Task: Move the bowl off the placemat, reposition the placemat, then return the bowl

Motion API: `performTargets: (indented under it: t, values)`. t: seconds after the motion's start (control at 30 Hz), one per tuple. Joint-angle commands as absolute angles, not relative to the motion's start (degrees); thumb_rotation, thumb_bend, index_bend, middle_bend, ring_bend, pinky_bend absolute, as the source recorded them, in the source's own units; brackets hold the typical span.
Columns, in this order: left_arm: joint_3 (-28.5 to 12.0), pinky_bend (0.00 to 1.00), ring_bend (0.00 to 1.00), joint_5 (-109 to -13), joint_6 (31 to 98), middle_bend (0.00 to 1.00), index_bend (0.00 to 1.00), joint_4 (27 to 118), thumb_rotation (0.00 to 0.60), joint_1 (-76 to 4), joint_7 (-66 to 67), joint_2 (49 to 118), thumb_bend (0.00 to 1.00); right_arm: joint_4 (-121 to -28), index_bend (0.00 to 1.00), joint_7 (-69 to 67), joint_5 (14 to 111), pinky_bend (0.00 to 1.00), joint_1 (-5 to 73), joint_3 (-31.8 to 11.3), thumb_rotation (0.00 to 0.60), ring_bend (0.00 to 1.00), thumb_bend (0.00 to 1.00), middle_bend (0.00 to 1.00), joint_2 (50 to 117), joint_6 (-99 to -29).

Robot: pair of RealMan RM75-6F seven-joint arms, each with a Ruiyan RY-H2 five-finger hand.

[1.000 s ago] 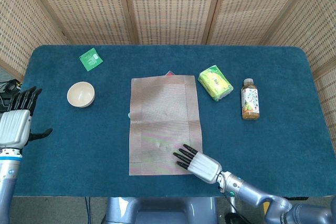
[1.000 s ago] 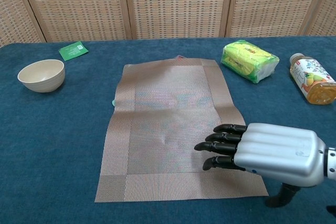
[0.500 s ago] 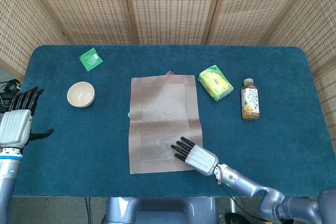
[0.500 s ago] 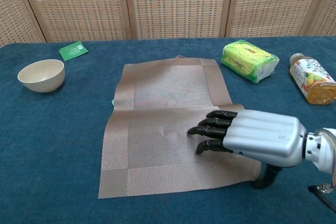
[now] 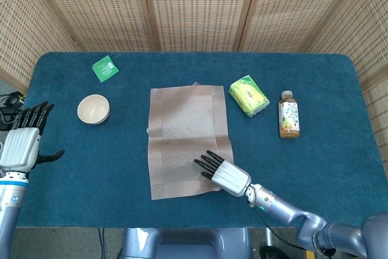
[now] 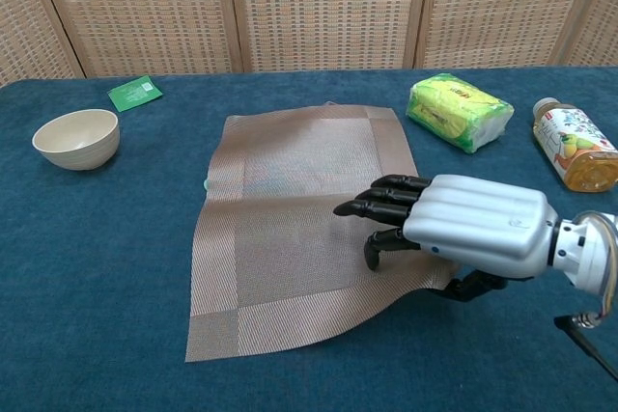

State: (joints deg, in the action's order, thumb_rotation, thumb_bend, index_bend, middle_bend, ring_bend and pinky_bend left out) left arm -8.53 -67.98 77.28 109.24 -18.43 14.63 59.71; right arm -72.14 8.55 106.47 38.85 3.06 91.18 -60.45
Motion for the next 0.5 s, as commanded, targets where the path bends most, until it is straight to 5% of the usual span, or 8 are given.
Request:
performTargets:
  t: [0.03, 0.23, 0.5]
  values:
    - [-8.5, 0.0, 0.0, -68.1, 77.3, 0.0, 0.0, 109.2, 0.6, -18.4, 14.8, 59.8, 0.0, -70.8, 0.54, 7.3, 107.2, 0.0, 39.0, 3.5, 0.6, 0.0, 0.73, 0.0, 91.9, -62.1]
    - [-8.5, 0.0, 0.0, -68.3, 77.1, 0.0, 0.0, 109.2, 0.6, -18.4, 14.9, 59.9, 0.0, -68.5, 0.71, 5.2, 109.0, 0.0, 39.3, 4.8, 0.6, 0.0, 0.73, 0.0, 92.7, -65.1]
    - [-8.5, 0.0, 0.0, -67.8, 75.9, 0.0, 0.0, 108.2, 0.6, -19.0, 15.7, 60.4, 0.0, -64.5, 0.72, 4.8, 119.3, 0.0, 40.3, 10.1, 0.6, 0.0, 0.73, 0.0, 90.2, -74.5]
